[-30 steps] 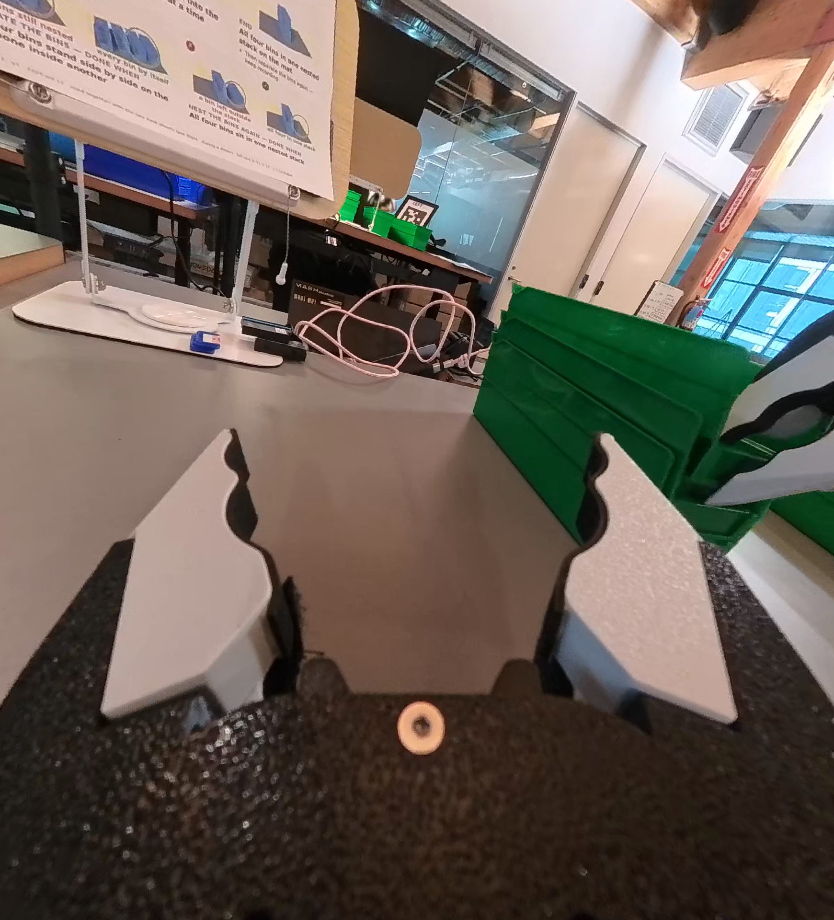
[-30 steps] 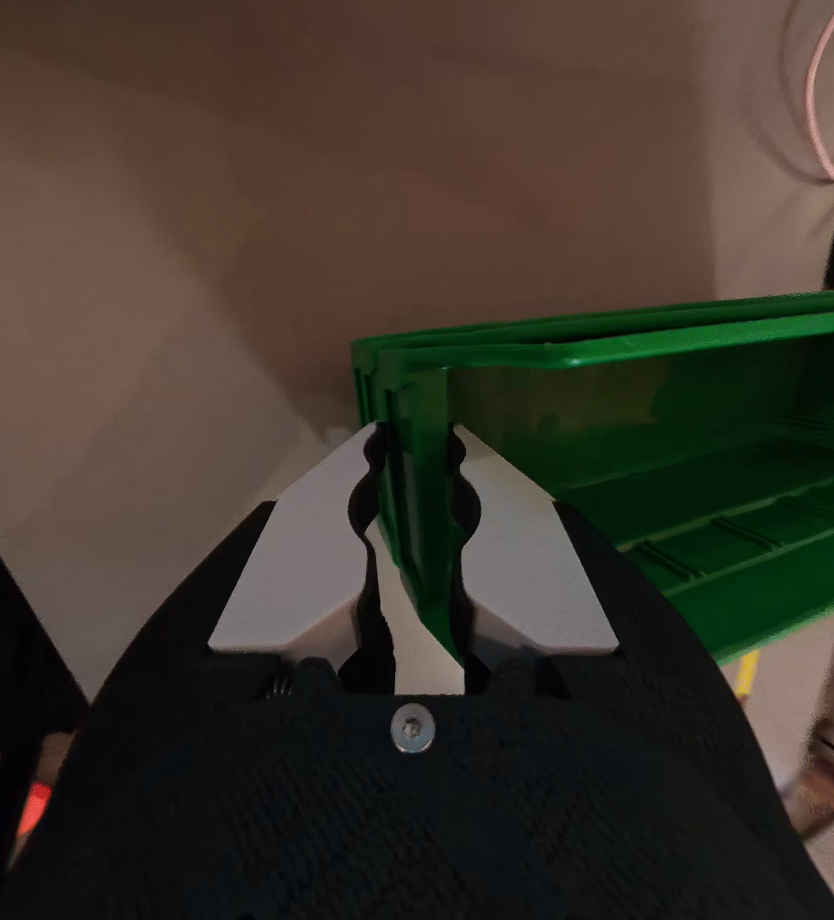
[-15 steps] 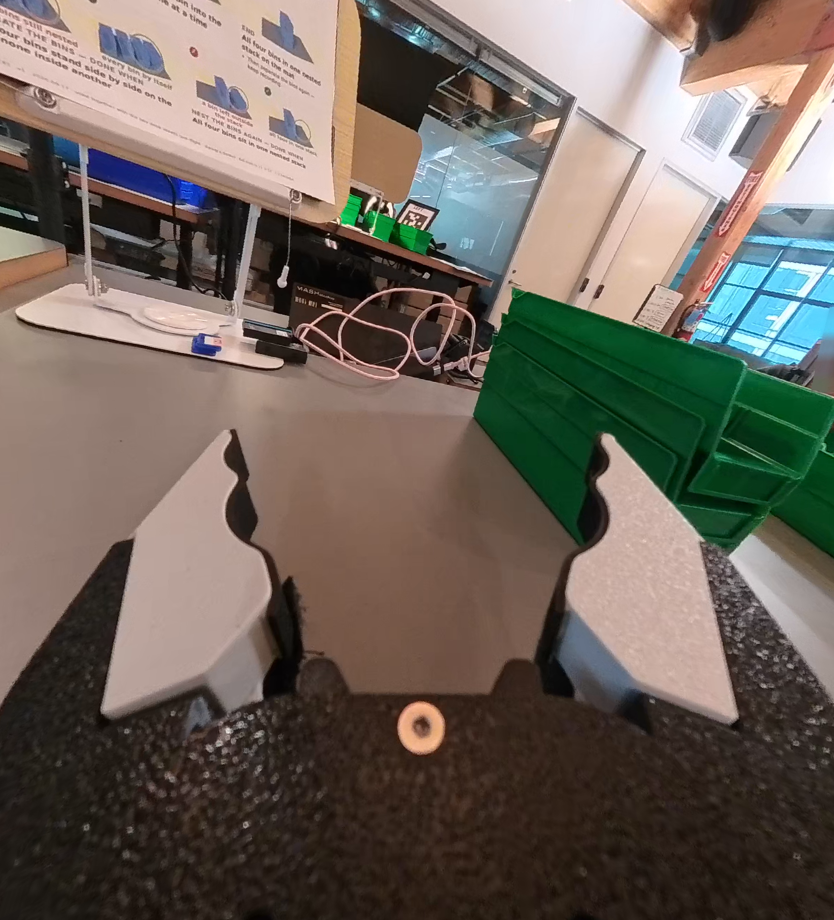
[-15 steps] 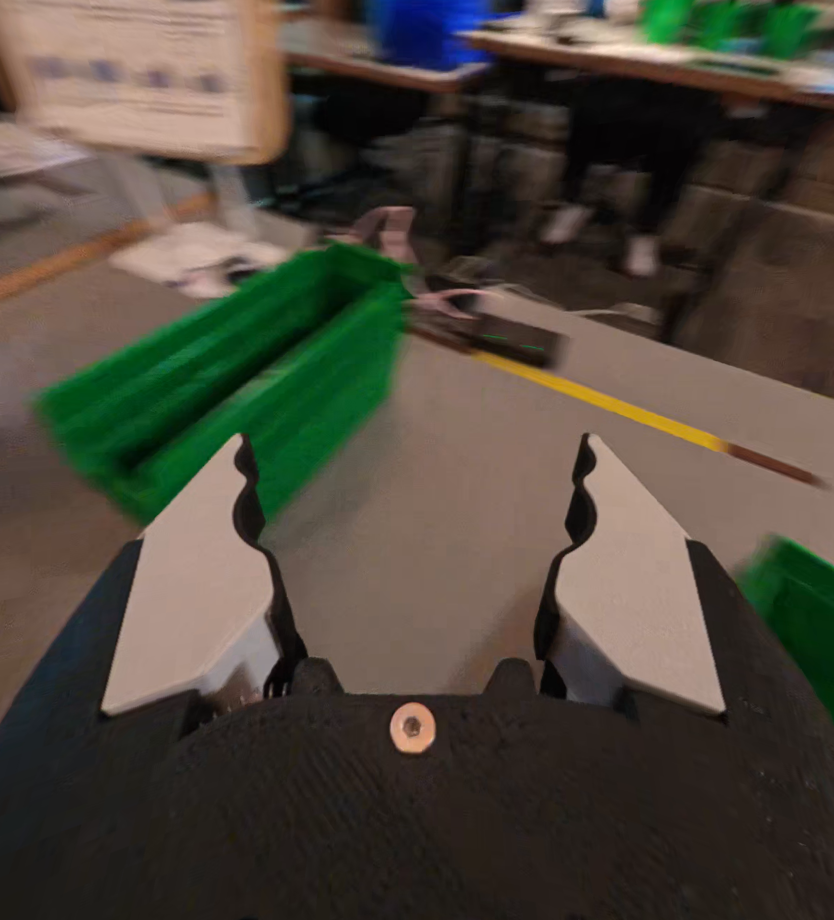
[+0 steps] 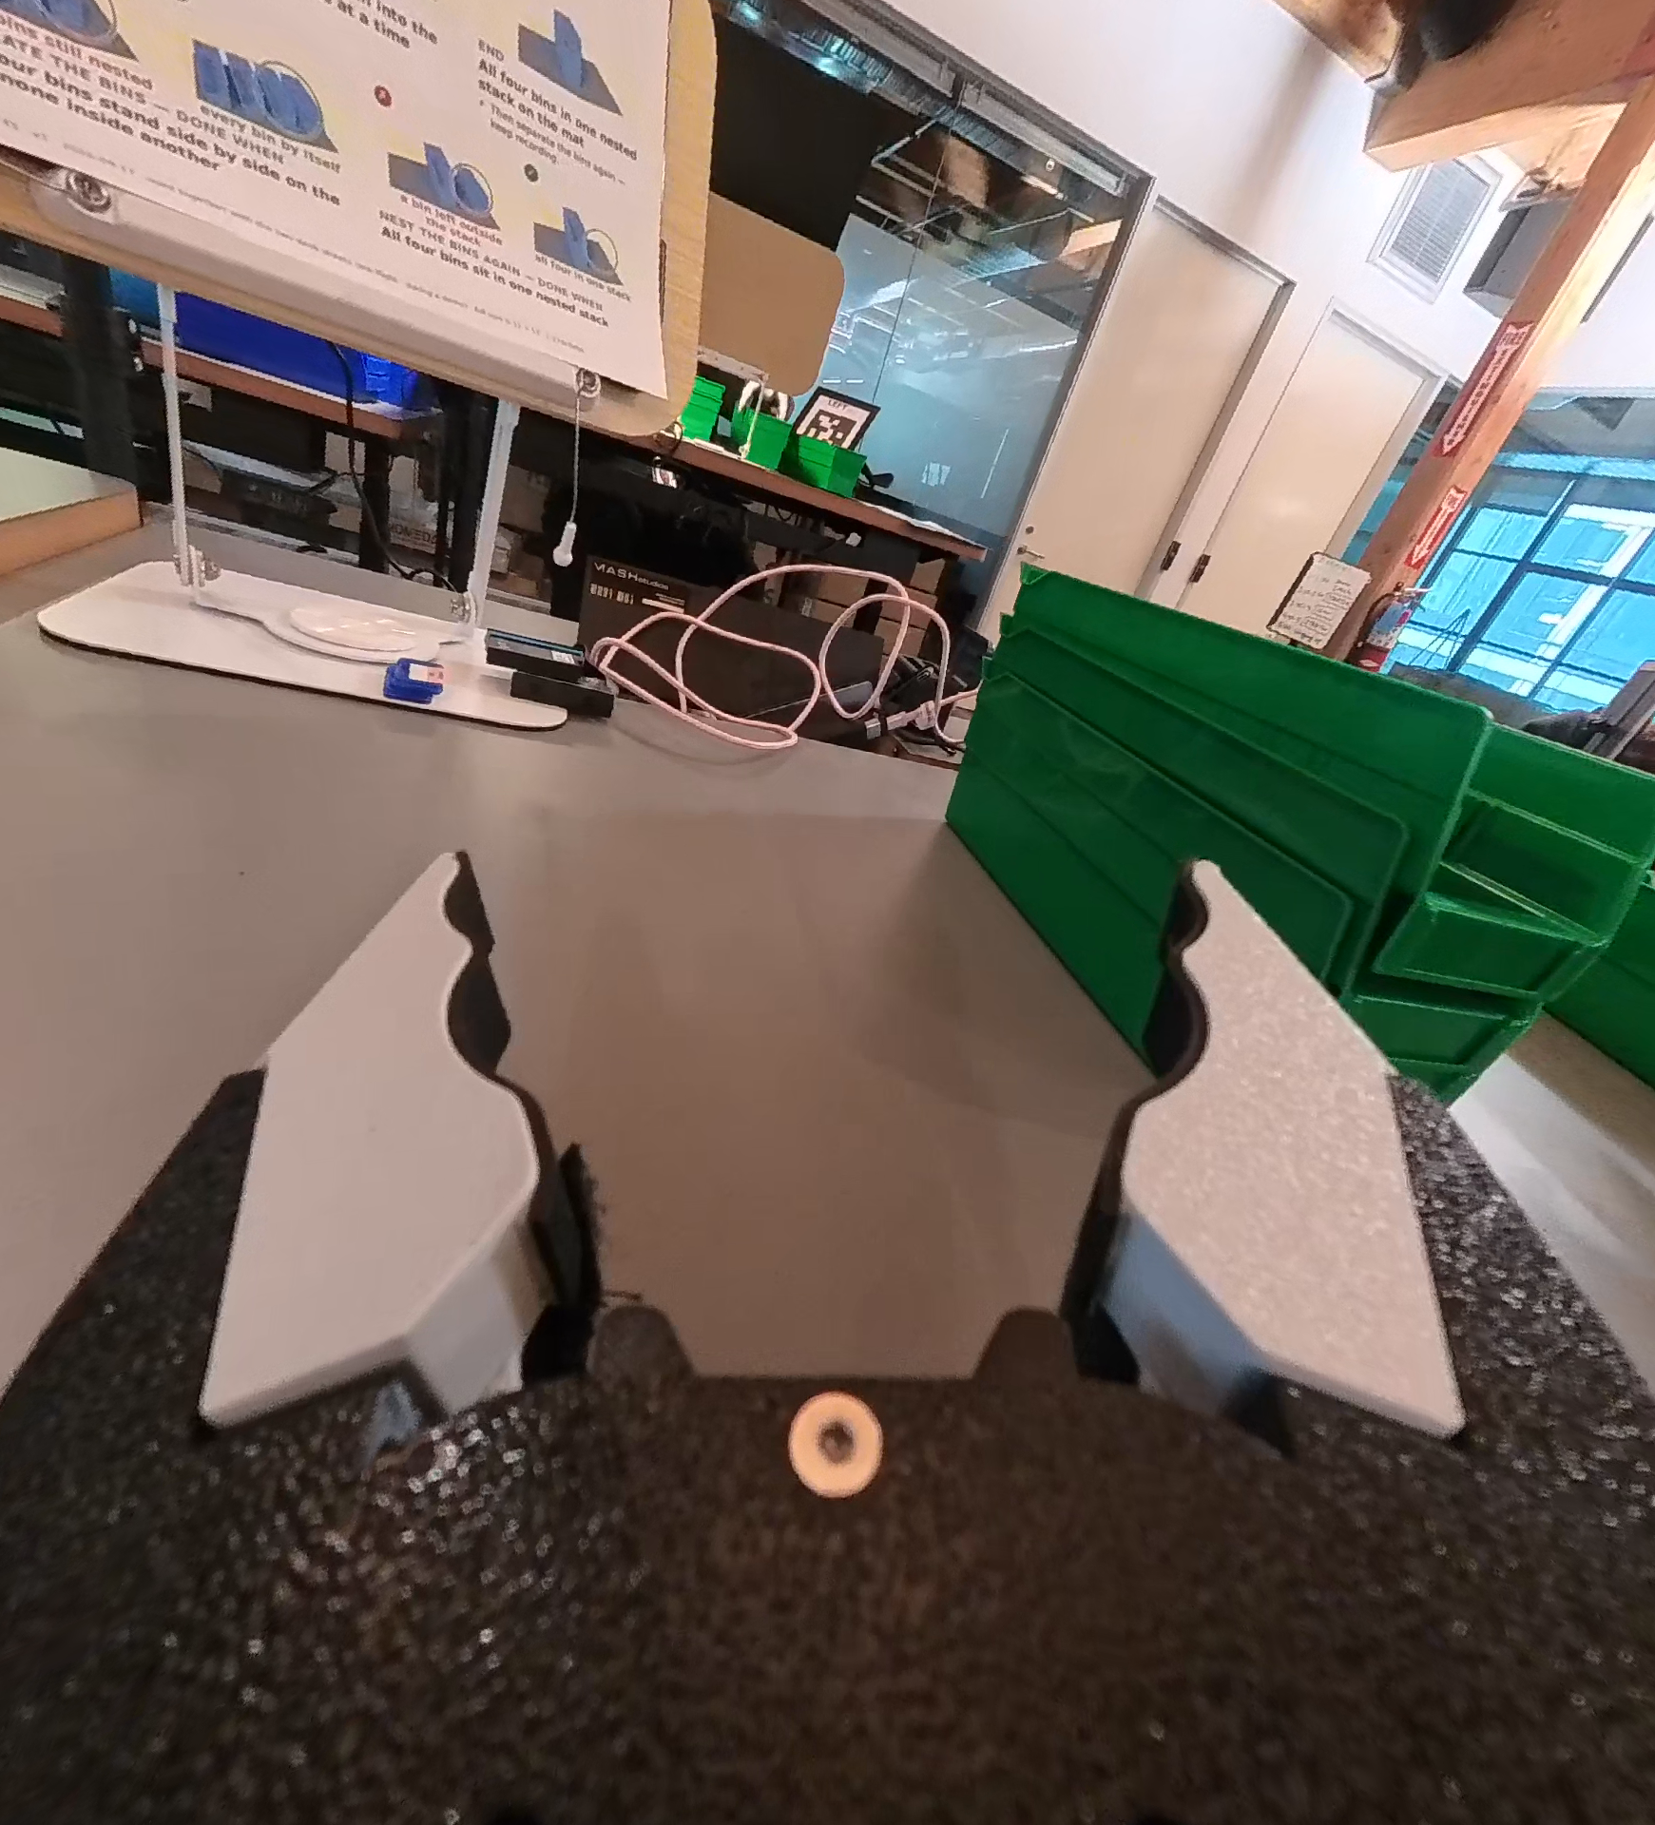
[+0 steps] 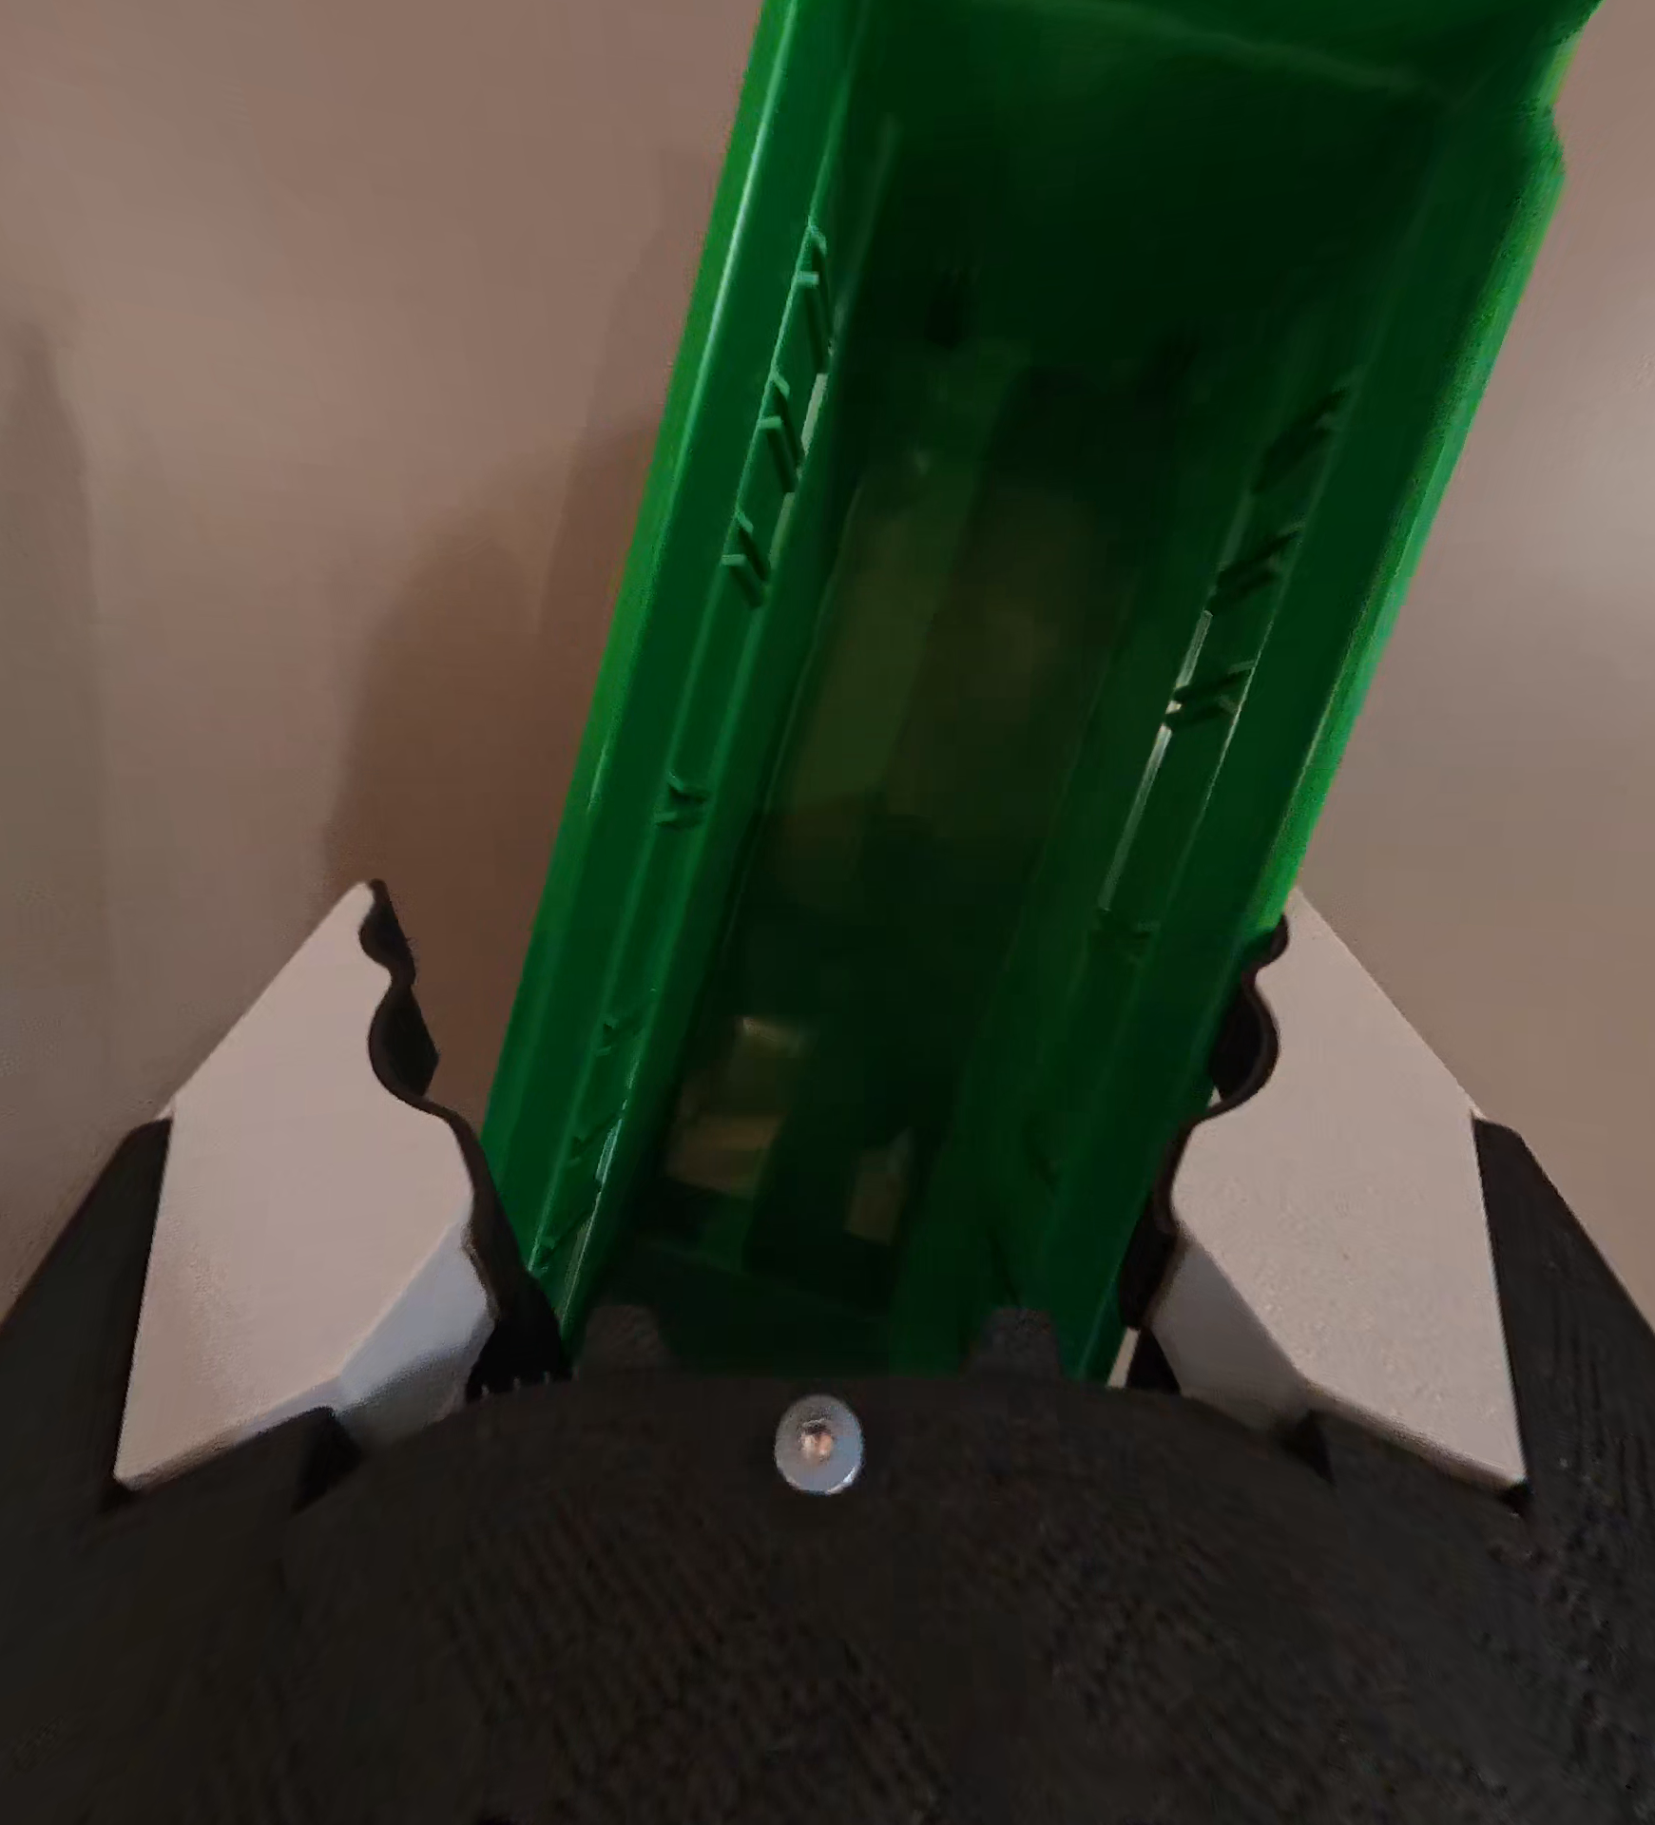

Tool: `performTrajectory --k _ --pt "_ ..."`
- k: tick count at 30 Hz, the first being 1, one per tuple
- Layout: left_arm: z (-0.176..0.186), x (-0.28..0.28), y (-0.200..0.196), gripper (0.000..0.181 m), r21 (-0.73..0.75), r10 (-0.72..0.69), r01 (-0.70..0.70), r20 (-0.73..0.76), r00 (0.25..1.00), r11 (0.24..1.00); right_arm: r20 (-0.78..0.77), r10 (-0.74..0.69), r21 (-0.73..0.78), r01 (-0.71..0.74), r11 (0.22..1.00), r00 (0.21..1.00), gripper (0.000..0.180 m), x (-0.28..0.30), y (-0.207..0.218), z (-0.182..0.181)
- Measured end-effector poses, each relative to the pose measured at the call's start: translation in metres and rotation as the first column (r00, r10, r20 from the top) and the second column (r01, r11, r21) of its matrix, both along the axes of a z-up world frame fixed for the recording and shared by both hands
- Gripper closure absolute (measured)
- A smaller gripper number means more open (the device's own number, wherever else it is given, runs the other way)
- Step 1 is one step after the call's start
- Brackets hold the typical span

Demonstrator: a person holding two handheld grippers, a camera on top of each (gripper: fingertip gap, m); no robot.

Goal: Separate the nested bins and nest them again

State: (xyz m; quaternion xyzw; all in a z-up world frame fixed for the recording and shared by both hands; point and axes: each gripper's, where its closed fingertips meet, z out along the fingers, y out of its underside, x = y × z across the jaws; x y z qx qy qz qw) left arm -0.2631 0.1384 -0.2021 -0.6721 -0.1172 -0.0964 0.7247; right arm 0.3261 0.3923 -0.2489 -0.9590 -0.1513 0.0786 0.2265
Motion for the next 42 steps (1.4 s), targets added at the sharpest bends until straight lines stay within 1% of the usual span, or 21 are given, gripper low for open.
performTrajectory --k 2,3,4,5,6,8,10,12,14,16,19,21,23,25,28,32,33,34,38,42 --pt "0.000 0.000 0.000 0.049 0.004 -0.001 0.001 0.002 1.000 1.000 0.028 0.011 -0.025 -0.010 1.000 1.000 0.024 -0.002 -0.002 -0.001" --pt "0.001 0.000 -0.001 0.049 0.008 -0.002 0.002 0.002 1.000 1.000 0.036 0.000 -0.030 0.001 1.000 0.999 0.036 -0.001 -0.001 0.000" --pt "0.001 0.001 -0.001 0.049 0.008 -0.003 0.003 0.002 1.000 1.000 0.039 -0.020 -0.023 0.021 1.000 0.999 0.053 0.001 0.001 0.003" --pt "0.001 0.001 -0.001 0.049 0.006 -0.005 0.005 0.004 1.000 1.000 0.031 -0.033 -0.020 0.033 0.999 0.999 0.054 0.002 0.002 0.003" --pt "0.000 0.001 0.000 0.049 0.004 -0.007 0.006 0.006 1.000 1.000 0.019 -0.039 -0.013 0.039 0.999 0.999 0.063 0.001 0.003 0.004" --pt "0.001 0.001 -0.001 0.049 0.007 -0.008 0.008 0.008 1.000 1.000 0.017 -0.052 -0.028 0.052 0.998 0.999 0.073 0.001 0.002 0.006" --pt "0.001 0.001 -0.001 0.049 0.009 -0.011 0.011 0.009 1.000 1.000 0.027 -0.072 -0.059 0.073 0.996 0.997 0.079 -0.001 -0.001 0.008" --pt "0.001 0.001 0.000 0.050 0.008 -0.012 0.012 0.010 1.000 1.000 0.004 -0.088 -0.071 0.088 0.994 0.996 0.080 -0.011 0.000 0.022" --pt "0.000 0.001 0.000 0.050 0.006 -0.014 0.014 0.012 1.000 1.000 -0.049 -0.079 -0.058 0.076 0.995 0.996 0.080 -0.034 0.003 0.051" --pt "0.000 0.001 0.000 0.051 0.006 -0.015 0.015 0.016 1.000 1.000 -0.113 -0.050 -0.023 0.048 0.999 0.992 0.079 -0.068 0.005 0.092" --pt "0.001 0.000 0.000 0.051 0.010 -0.017 0.017 0.025 1.000 1.000 -0.200 0.027 0.043 -0.019 0.999 0.979 0.077 -0.135 0.004 0.159" --pt "0.001 0.000 -0.001 0.051 0.016 -0.020 0.019 0.031 0.999 1.000 -0.257 0.086 0.066 -0.071 0.995 0.963 0.076 -0.185 -0.005 0.197" --pt "0.001 0.000 -0.001 0.051 0.020 -0.026 0.025 0.039 0.999 0.999 -0.317 0.135 0.073 -0.118 0.990 0.939 0.075 -0.235 -0.017 0.223" --pt "0.002 0.000 -0.001 0.051 0.024 -0.035 0.034 0.047 0.998 0.999 -0.375 0.165 0.056 -0.155 0.986 0.912 0.076 -0.281 -0.030 0.236" --pt "0.002 0.001 -0.001 0.051 0.025 -0.037 0.036 0.044 0.998 0.999 -0.427 0.195 0.004 -0.214 0.977 0.883 0.076 -0.341 -0.048 0.230" --pt "0.002 0.002 -0.001 0.051 0.023 -0.040 0.039 0.038 0.999 0.999 -0.532 0.213 -0.102 -0.311 0.945 0.820 0.076 -0.407 -0.074 0.205" --pt "0.002 0.002 -0.001 0.051 0.023 -0.042 0.041 0.038 0.998 0.999 -0.536 0.208 -0.117 -0.315 0.942 0.819 0.076 -0.415 -0.076 0.199" --pt "0.002 0.002 -0.001 0.051 0.022 -0.043 0.042 0.041 0.998 0.999 -0.516 0.202 -0.124 -0.305 0.944 0.833 0.076 -0.419 -0.075 0.193" --pt "0.002 0.001 -0.001 0.051 0.025 -0.047 0.046 0.053 0.997 0.999 -0.343 0.173 -0.089 -0.215 0.973 0.923 0.076 -0.410 -0.055 0.172" --pt "0.001 0.001 0.000 0.051 0.026 -0.050 0.048 0.064 0.997 0.998 -0.266 0.149 -0.077 -0.175 0.982 0.952 0.075 -0.408 -0.047 0.160"
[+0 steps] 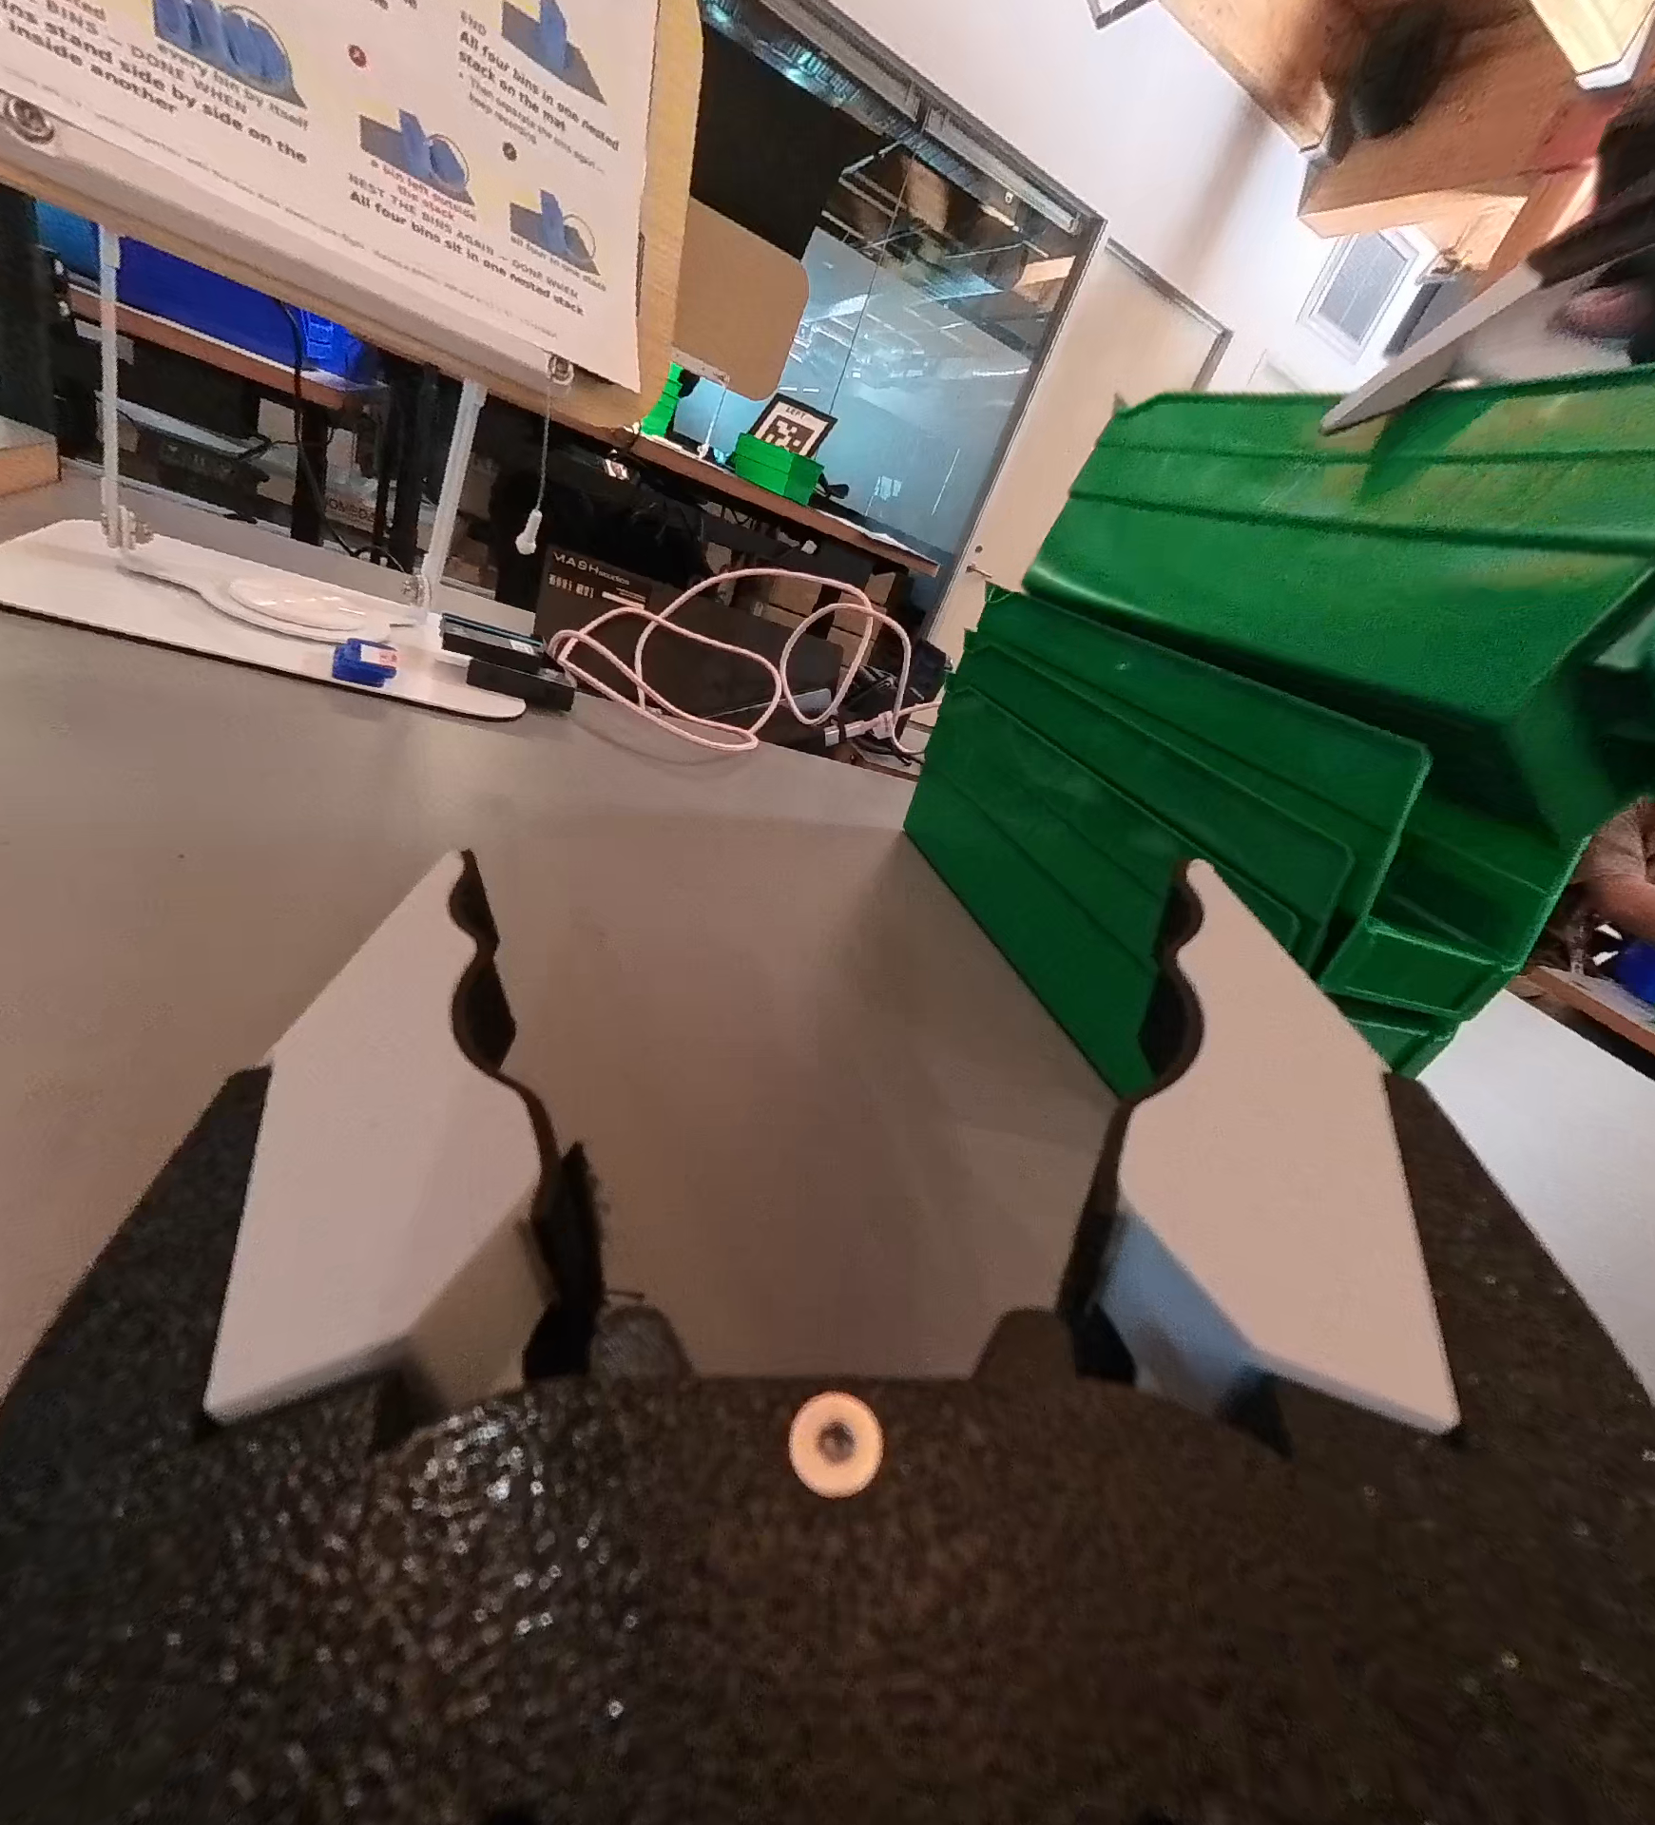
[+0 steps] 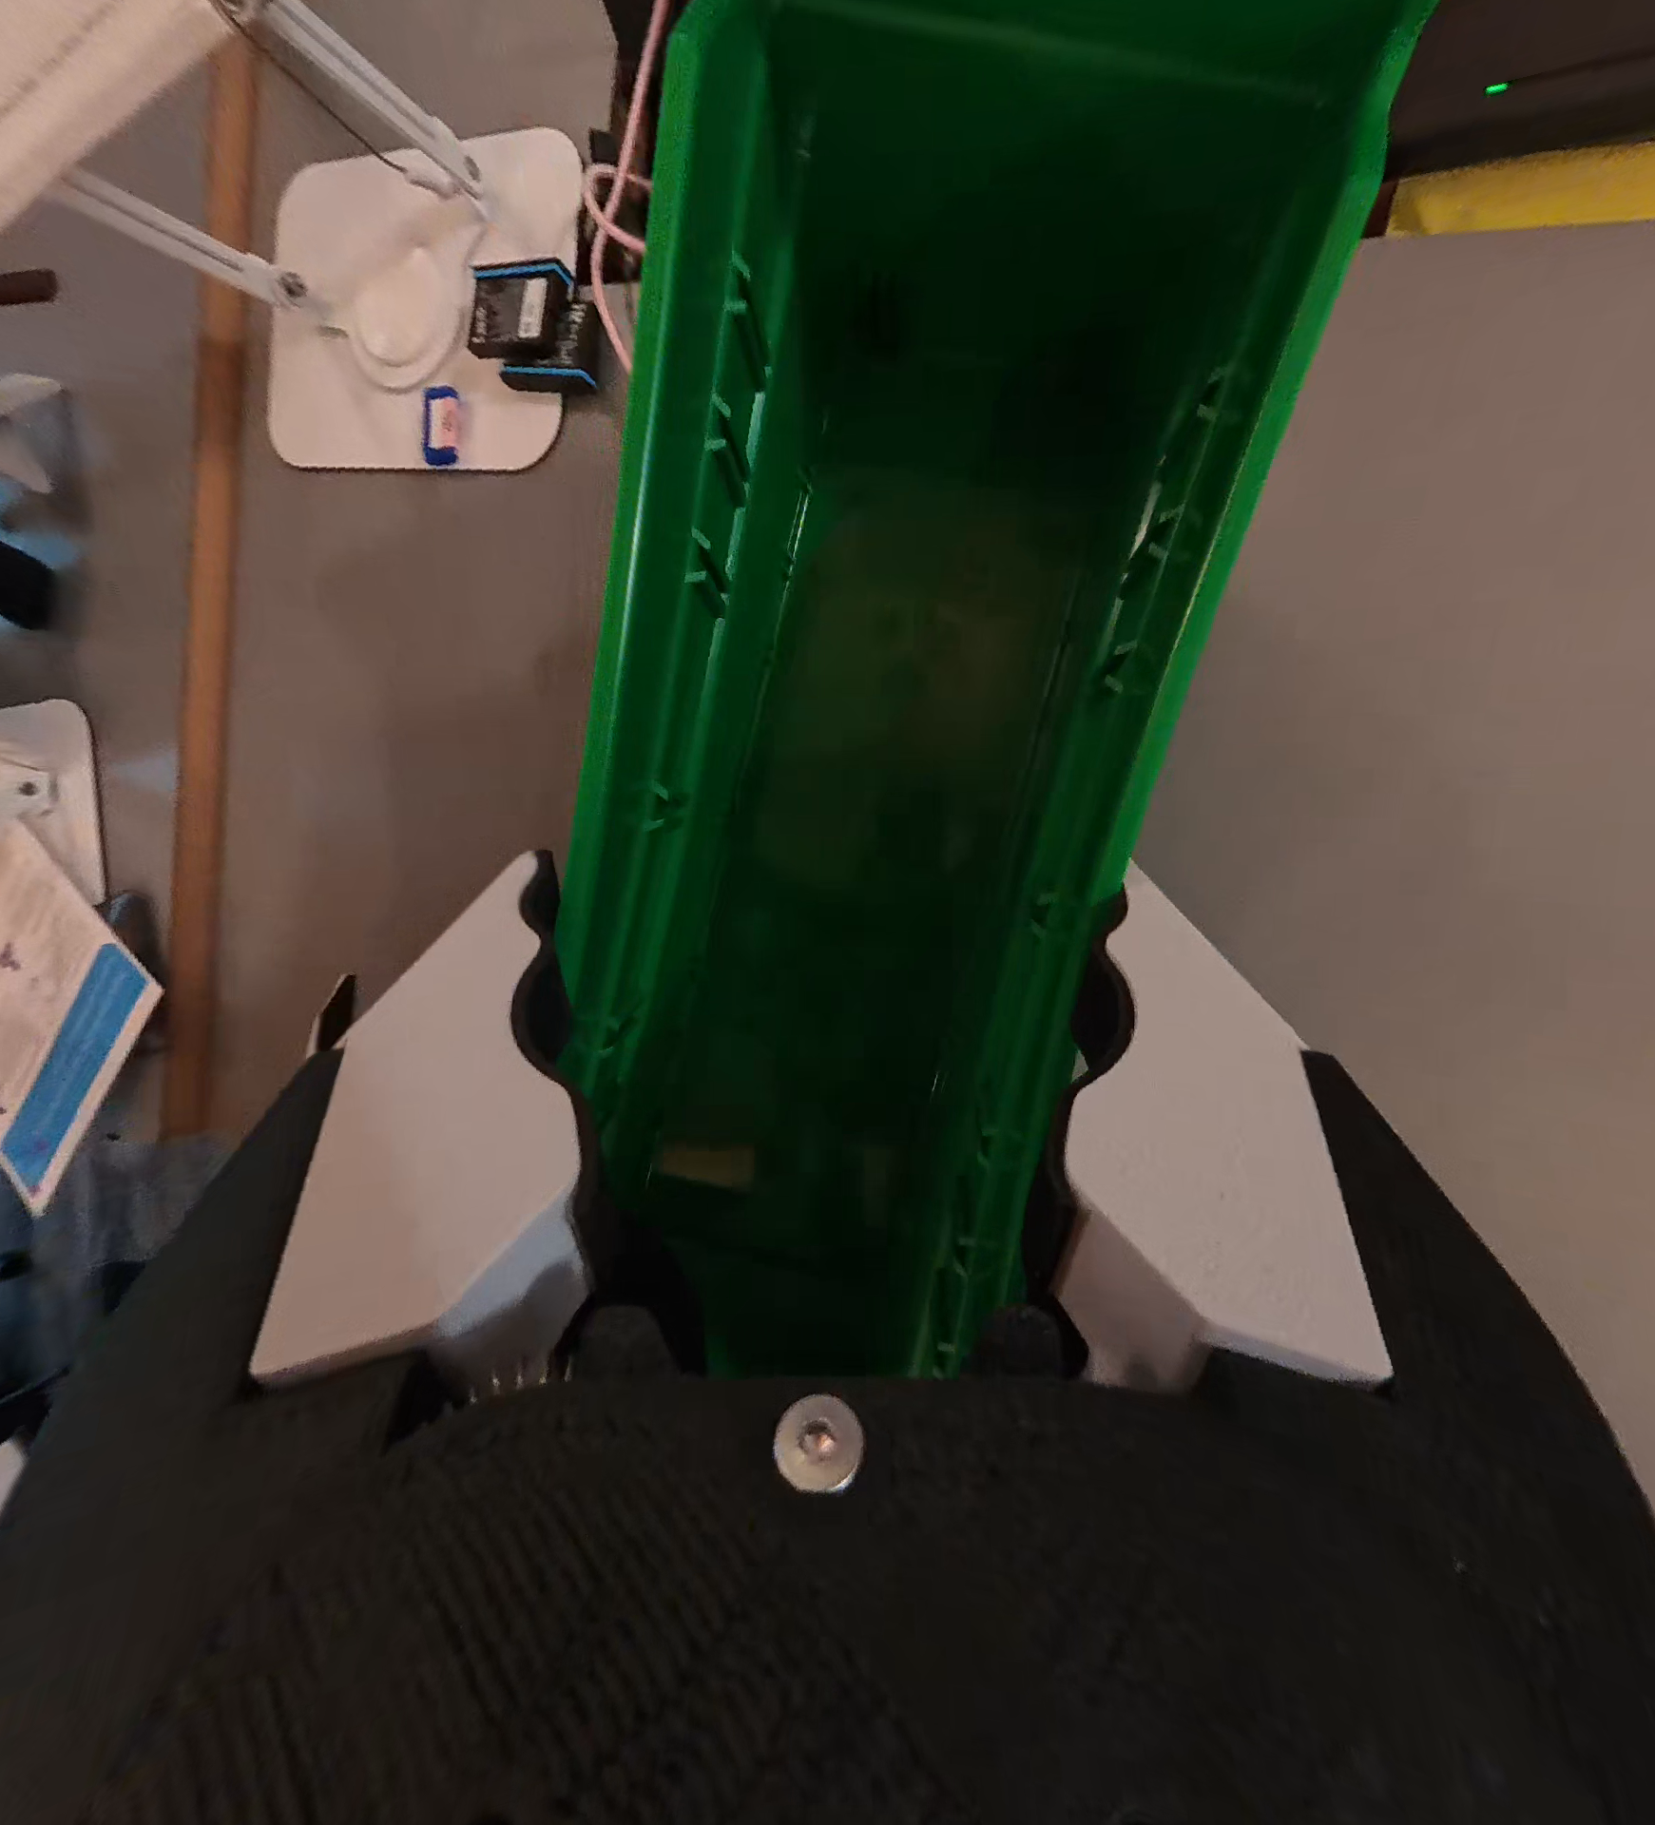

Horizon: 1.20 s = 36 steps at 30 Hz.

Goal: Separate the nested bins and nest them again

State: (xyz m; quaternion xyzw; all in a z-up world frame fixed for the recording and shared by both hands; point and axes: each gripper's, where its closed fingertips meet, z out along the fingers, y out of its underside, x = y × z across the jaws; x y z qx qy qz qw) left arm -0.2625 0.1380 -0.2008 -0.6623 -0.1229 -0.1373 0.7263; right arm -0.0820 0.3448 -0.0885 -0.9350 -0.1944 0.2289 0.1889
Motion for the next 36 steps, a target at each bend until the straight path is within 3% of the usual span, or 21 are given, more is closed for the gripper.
performTrajectory --k 6,17,23,25,27,30,33,36 --pt "0.000 0.000 -0.001 0.051 0.006 -0.002 0.002 0.004 1.000 1.000 0.170 -0.005 0.094 -0.011 0.996 0.985 0.074 -0.003 0.009 -0.021" --pt "0.000 -0.001 -0.001 0.051 0.007 -0.007 0.007 0.017 1.000 1.000 0.229 -0.005 0.086 -0.015 0.996 0.973 0.067 -0.010 0.010 -0.051" --pt "0.000 0.000 0.000 0.051 0.006 -0.009 0.009 0.014 1.000 1.000 0.221 0.005 0.153 -0.039 0.987 0.975 0.044 -0.014 0.014 -0.060" --pt "0.000 0.000 -0.001 0.050 0.008 -0.009 0.009 0.011 1.000 1.000 0.149 0.030 0.185 -0.058 0.981 0.988 0.020 -0.024 0.014 -0.048" --pt "0.000 0.000 -0.001 0.050 0.007 -0.006 0.006 0.009 1.000 1.000 0.084 0.068 0.258 -0.088 0.962 0.994 0.020 -0.032 0.014 -0.024" --pt "0.001 -0.001 -0.001 0.048 0.008 -0.002 0.001 0.009 1.000 1.000 -0.069 0.162 0.465 -0.113 0.878 0.984 0.020 -0.041 0.010 0.034" --pt "0.002 -0.008 -0.004 0.040 0.015 0.056 -0.056 -0.011 0.998 0.998 -0.223 0.253 0.700 -0.026 0.713 0.941 0.020 -0.015 -0.004 0.094" --pt "0.006 -0.011 -0.007 0.039 0.033 0.089 -0.088 -0.035 0.995 0.996 -0.273 0.315 0.842 0.068 0.536 0.909 0.021 0.043 -0.019 0.110"
